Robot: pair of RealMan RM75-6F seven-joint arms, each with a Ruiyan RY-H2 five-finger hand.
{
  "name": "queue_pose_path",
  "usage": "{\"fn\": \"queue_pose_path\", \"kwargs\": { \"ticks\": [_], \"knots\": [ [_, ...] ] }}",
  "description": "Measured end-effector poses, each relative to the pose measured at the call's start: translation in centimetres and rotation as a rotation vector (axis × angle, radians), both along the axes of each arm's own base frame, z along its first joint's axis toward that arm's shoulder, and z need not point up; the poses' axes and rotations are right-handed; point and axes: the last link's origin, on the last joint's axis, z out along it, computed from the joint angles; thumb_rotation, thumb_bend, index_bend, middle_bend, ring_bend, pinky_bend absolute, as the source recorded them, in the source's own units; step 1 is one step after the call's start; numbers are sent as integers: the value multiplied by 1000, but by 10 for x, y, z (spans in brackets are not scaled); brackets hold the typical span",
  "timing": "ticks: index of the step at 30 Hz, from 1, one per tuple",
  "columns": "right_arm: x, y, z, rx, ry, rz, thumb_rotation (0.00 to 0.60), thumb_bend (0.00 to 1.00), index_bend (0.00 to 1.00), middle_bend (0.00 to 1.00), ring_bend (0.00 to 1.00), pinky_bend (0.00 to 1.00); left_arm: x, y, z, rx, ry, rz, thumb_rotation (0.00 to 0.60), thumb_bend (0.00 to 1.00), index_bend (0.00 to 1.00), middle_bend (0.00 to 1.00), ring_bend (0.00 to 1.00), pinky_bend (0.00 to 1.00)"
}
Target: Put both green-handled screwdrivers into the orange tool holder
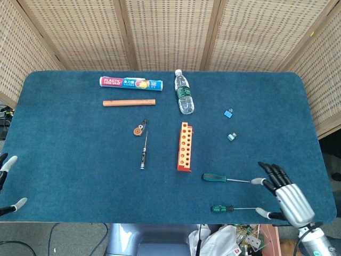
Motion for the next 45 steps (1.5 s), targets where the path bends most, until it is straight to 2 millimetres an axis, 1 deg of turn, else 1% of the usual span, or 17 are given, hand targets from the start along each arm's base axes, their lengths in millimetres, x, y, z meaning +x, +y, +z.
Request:
{"fn": "queue_pose_path", "kwargs": {
  "ticks": [4,7,14,18,22,25,29,35,45],
  "knots": [
    [8,-2,-35,83,25,40,600,96,387,0,0,0,-1,2,2,14,-15,7,600,0,0,0,0,0],
    [13,-3,-55,117,50,63,600,118,394,0,0,0,-3,2,5,27,-27,14,600,0,0,0,0,0],
    [19,-5,-91,180,155,83,600,144,422,0,0,0,-5,3,9,43,-31,26,600,0,0,0,0,0],
    [20,-7,-105,195,198,72,600,158,422,0,0,0,-6,2,10,40,-33,31,600,0,0,0,0,0],
    [16,-12,-120,207,253,37,600,185,422,0,0,0,-6,3,10,33,-34,43,600,0,0,0,0,0],
    [12,-14,-127,212,277,13,600,195,422,0,0,0,-6,2,11,35,-37,44,600,0,0,0,0,0],
    [8,-13,-130,218,296,-1,600,195,422,0,0,0,-6,3,10,32,-38,43,600,0,0,0,0,0],
    [10,-10,-138,205,305,32,600,209,422,0,0,0,-5,3,9,31,-31,43,600,0,0,0,0,0],
    [10,-10,-147,195,358,57,600,255,429,0,0,0,-6,4,9,36,-35,47,600,0,0,0,0,0]
  ]
}}
